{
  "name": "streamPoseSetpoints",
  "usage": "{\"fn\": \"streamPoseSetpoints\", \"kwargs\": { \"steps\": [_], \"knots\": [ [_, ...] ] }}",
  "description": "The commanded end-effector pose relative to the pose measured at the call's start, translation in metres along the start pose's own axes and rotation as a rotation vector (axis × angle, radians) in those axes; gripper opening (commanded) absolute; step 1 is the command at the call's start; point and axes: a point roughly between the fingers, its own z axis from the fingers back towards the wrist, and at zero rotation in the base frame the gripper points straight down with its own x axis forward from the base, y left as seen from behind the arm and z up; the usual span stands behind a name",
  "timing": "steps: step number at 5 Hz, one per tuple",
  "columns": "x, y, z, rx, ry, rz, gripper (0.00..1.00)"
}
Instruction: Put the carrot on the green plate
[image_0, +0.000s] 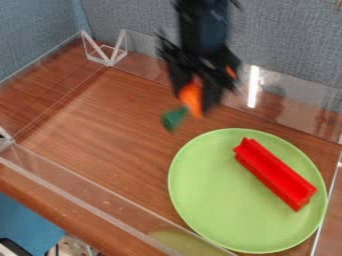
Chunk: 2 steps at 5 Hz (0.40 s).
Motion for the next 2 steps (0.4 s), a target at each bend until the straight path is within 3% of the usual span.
{"fn": "streamPoseSetpoints", "kwargs": {
  "steps": [1, 2],
  "knots": [
    [0.001, -0.039, -0.013, -0.004, -0.015, -0.053, 0.0],
    [-0.006, -0.063, -0.039, -0.014, 0.028, -0.079, 0.0]
  ]
}}
